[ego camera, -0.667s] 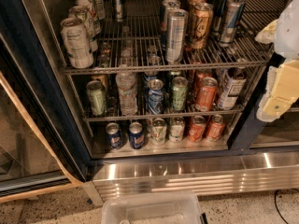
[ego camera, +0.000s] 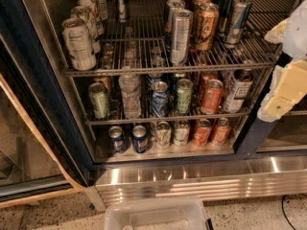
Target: Pick redbull can from top shelf of fridge
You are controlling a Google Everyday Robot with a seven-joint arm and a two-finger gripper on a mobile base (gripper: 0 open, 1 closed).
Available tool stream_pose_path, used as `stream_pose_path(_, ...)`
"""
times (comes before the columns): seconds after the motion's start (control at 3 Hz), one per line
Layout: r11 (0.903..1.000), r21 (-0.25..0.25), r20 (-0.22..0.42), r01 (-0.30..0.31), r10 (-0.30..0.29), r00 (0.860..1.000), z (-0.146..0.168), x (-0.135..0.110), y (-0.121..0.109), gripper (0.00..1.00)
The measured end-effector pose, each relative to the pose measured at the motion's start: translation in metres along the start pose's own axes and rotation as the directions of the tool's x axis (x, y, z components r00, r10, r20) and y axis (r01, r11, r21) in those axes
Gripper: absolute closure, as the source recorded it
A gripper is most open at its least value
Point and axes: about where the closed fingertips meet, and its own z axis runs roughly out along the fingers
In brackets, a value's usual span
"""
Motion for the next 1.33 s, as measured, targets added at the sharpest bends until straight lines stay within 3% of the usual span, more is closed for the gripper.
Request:
stream_pose_path(0.33,0.9933,0.044,0.118,-0.107,0.101,0.988,0.005,-0.004,-0.006,0.0)
stream_pose_path(0.67,0.9893,0.091,0.156,-0.114,0.099,0.983,0.001,-0.013,-0.017,0.0)
stream_pose_path(1.0,0.9893,0.091,0.156,-0.114,0.099,0.983,0.001,-0.013,-0.017,0.0)
stream_pose_path(1.33,0.9768,0.122,0.222,-0.176,0.146,0.964,0.003,-0.018,-0.019,0.0)
